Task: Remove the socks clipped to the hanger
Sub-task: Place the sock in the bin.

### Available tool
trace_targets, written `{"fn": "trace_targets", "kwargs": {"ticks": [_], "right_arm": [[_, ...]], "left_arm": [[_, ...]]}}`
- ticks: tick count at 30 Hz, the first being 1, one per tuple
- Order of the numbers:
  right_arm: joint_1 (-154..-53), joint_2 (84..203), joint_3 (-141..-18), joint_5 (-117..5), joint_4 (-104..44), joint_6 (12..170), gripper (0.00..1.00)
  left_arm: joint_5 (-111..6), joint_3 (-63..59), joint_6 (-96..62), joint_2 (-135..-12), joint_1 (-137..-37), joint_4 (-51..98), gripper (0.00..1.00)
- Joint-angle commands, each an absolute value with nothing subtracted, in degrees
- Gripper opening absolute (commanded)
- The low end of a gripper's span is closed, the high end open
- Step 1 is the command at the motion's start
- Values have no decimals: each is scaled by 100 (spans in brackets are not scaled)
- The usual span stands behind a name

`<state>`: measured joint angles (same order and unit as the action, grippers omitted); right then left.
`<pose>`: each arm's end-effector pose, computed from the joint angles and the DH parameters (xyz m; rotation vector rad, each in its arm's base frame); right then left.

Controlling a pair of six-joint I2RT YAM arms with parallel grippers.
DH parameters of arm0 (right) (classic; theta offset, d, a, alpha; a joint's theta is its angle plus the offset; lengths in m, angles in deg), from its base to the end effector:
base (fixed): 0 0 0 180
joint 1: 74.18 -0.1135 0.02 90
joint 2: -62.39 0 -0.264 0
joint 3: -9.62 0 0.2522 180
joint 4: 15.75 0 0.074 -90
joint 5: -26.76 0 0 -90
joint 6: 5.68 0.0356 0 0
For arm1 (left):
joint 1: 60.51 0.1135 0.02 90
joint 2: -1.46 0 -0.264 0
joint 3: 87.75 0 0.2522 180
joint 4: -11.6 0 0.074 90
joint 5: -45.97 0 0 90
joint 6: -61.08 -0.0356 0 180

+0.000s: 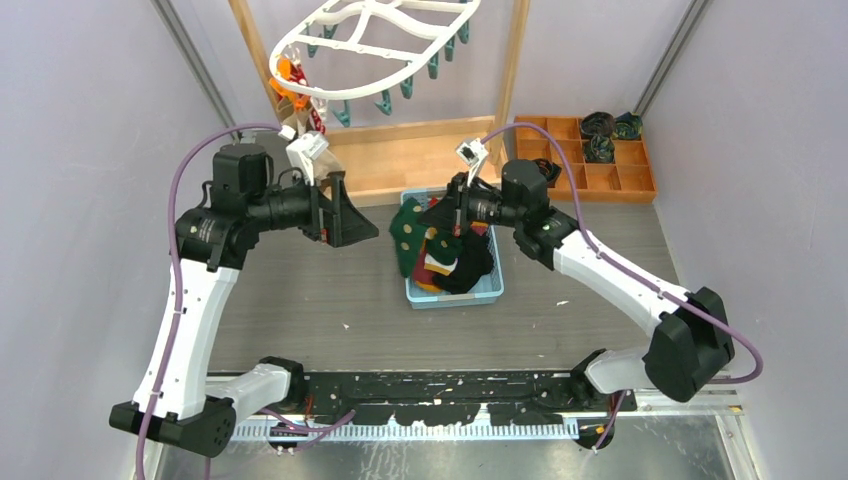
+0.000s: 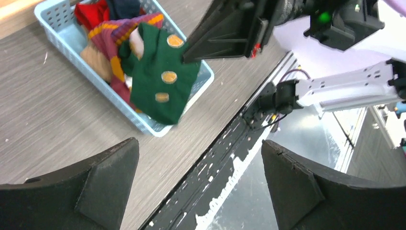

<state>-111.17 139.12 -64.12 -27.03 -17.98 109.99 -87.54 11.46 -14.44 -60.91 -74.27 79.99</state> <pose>0.2378 0.2055 0.3479 -0.6936 1.6930 1.3217 0.1733 -0.0677 0.4464 0.4532 2.0916 -1.0934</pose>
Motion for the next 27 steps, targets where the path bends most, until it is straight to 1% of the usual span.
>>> {"fn": "trace_targets", "kwargs": {"ticks": [1,3,7,11,12,13,14,16,17,18,20,21,22,23,27], "right_arm": [[-10893,14246,-6524,-2783,-3321,11142,0],[-10894,14413,-6523,-3034,-3757,10911,0],[-10890,14477,-6196,-4223,-4146,10605,0],[-10892,14698,-6044,-5072,-4506,10449,0],[-10898,14770,-6021,-5305,-4566,10453,2],[-10917,14781,-6014,-5538,-4614,10441,8],[-10934,14726,-5994,-5772,-4610,10427,16],[-11054,14455,-5925,-6245,-4511,10359,37],[-11125,14270,-5917,-6589,-4477,10282,44],[-11193,14070,-5939,-6825,-4466,10230,48],[-11223,13741,-6062,-6983,-4521,10205,58],[-11231,13608,-6145,-6987,-4555,10225,85],[-11228,13502,-6209,-6903,-4546,10253,98],[-11224,13408,-6258,-6763,-4529,10269,99],[-11230,13176,-6124,-5910,-3871,10640,100]], "left_arm": [[-8426,1309,-1861,-6073,-7408,8362,100],[-8358,1271,-1841,-6073,-7374,8331,100],[-8146,1250,-1822,-6064,-7352,8302,100],[-7938,1262,-1895,-6074,-7309,8392,100],[-7925,1298,-1905,-6095,-7278,8432,100],[-7911,1336,-1907,-6126,-7226,8471,100],[-7917,1378,-1914,-6156,-7144,8516,100],[-8028,1486,-1929,-6261,-6880,8615,100],[-8194,1541,-1956,-6324,-6705,8662,100],[-8375,1600,-1978,-6387,-6470,8729,100],[-8801,1703,-2007,-6493,-5991,8817,100],[-8970,1742,-2033,-6532,-5652,8847,100],[-9103,1757,-2050,-6560,-5480,8864,100],[-9177,1759,-2079,-6575,-5349,8864,100],[-9140,1706,-2191,-6603,-5094,8853,100]]}}
